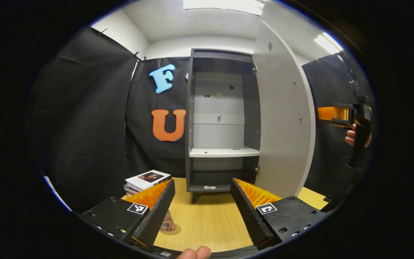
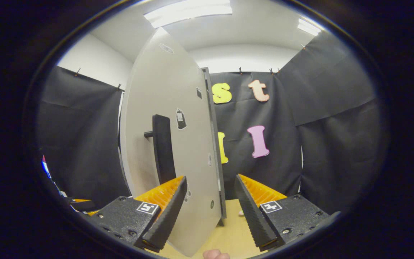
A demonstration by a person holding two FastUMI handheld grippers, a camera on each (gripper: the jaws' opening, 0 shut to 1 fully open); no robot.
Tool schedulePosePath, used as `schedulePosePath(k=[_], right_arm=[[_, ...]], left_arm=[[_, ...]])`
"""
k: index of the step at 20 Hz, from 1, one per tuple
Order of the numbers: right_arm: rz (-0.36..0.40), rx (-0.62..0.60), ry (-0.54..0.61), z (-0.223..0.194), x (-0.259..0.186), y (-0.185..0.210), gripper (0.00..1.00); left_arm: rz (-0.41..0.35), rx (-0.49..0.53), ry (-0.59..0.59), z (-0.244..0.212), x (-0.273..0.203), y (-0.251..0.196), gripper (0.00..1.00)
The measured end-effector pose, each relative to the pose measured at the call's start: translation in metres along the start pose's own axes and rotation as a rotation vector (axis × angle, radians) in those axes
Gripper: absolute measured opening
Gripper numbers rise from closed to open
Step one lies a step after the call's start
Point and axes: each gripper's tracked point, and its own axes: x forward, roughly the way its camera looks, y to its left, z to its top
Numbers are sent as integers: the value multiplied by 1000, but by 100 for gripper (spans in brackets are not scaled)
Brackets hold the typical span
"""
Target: Open the cabinet door with the right hand, grasp the bottle in the cabinet with the left hand and place it on the coaster, then close the cabinet door with the right hand.
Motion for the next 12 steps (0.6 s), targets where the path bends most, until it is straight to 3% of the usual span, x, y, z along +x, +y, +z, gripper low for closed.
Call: schedulePosePath(k=[12], right_arm=[[160, 23, 7, -21, 64, 110, 89]], left_arm=[[15, -2, -15, -2, 8, 33, 94]])
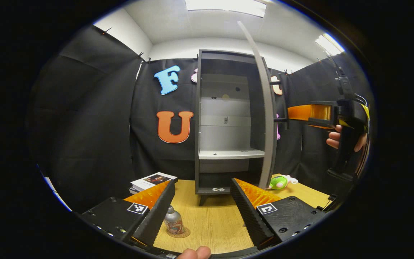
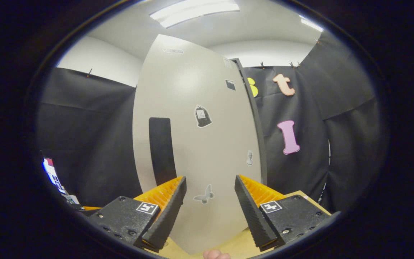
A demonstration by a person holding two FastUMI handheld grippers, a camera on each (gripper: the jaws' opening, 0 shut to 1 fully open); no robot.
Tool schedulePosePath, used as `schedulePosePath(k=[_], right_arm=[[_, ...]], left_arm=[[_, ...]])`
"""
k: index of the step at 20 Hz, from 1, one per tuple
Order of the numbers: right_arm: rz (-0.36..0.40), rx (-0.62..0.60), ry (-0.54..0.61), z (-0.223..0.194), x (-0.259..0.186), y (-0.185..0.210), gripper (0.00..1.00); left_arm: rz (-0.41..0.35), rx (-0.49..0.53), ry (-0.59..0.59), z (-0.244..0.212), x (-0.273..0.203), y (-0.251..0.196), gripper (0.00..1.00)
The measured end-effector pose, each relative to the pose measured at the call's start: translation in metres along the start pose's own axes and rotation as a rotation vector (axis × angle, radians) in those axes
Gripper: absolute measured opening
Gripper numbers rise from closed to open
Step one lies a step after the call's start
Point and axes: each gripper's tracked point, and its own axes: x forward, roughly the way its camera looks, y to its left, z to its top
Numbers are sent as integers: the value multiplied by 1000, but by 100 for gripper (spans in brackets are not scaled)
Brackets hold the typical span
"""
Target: Open the cabinet door with the right hand, grasp the bottle in the cabinet with the left hand and place it on the coaster, then close the cabinet door with the right hand.
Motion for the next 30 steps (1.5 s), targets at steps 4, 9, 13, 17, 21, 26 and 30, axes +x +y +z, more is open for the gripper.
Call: schedulePosePath(k=[4, 9, 13, 17, 21, 26, 30], right_arm=[[66, 4, 3, -4, 43, 27, 89], [82, -12, -6, -11, 101, 60, 89], [73, -49, -15, -13, 123, 64, 89], [41, -61, 5, -16, 107, 46, 89], [5, -96, 13, -11, 51, 17, 89], [-116, -127, -26, 4, -38, -37, 89], [-226, -154, -37, 6, -102, -87, 86]], left_arm=[[15, -3, 2, -3, 3, 9, 94], [44, -7, -1, -6, 5, 21, 94], [65, -5, 7, -12, 6, 30, 94], [74, -7, 15, -16, 4, 34, 94], [73, -2, 6, -15, 3, 30, 94], [44, -2, -19, -6, 3, 8, 94], [32, -13, -39, -2, 0, -12, 94]])
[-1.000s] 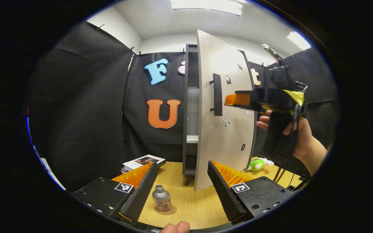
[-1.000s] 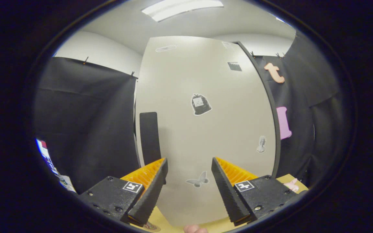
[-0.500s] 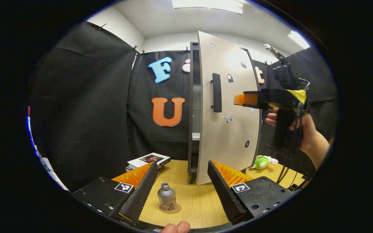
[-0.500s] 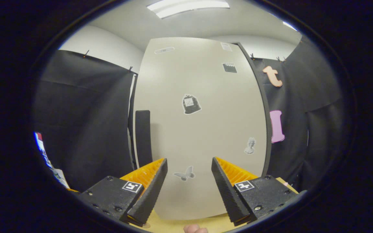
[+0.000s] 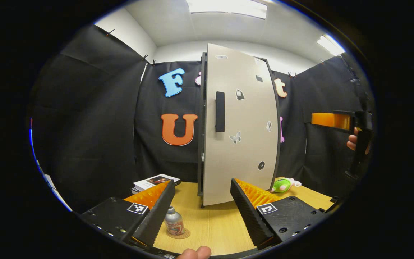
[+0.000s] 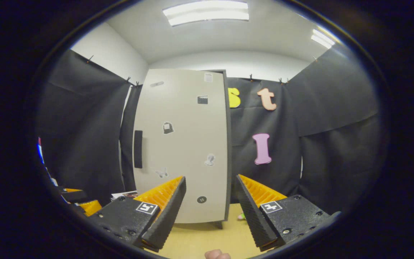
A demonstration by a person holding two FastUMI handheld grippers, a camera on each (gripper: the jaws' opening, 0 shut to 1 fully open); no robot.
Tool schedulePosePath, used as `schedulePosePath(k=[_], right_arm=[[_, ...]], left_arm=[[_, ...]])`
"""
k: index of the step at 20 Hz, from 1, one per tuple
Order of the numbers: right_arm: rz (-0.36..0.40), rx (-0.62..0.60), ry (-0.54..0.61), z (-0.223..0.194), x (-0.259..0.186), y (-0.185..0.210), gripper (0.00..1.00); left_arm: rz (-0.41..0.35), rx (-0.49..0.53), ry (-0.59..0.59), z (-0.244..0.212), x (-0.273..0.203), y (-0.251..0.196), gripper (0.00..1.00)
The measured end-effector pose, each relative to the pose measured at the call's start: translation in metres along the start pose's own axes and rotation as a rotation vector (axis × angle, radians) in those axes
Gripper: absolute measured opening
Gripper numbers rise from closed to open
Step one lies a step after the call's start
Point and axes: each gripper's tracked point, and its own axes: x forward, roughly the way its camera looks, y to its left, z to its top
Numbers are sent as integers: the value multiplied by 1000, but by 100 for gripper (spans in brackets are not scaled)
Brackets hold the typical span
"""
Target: Open the cabinet door with the right hand, grasp the bottle in the cabinet with the left hand and place it on the coaster, then close the cabinet door with the right hand.
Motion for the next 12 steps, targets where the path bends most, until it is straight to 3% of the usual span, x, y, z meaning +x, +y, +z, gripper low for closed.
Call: schedulePosePath(k=[5, 12], right_arm=[[-123, -3, 78, -47, -55, -57, 89], [-157, 61, 160, -87, -82, -74, 90]], left_arm=[[-13, 7, -54, 16, -6, -27, 94], [-41, 23, -92, 26, -13, -53, 94]])
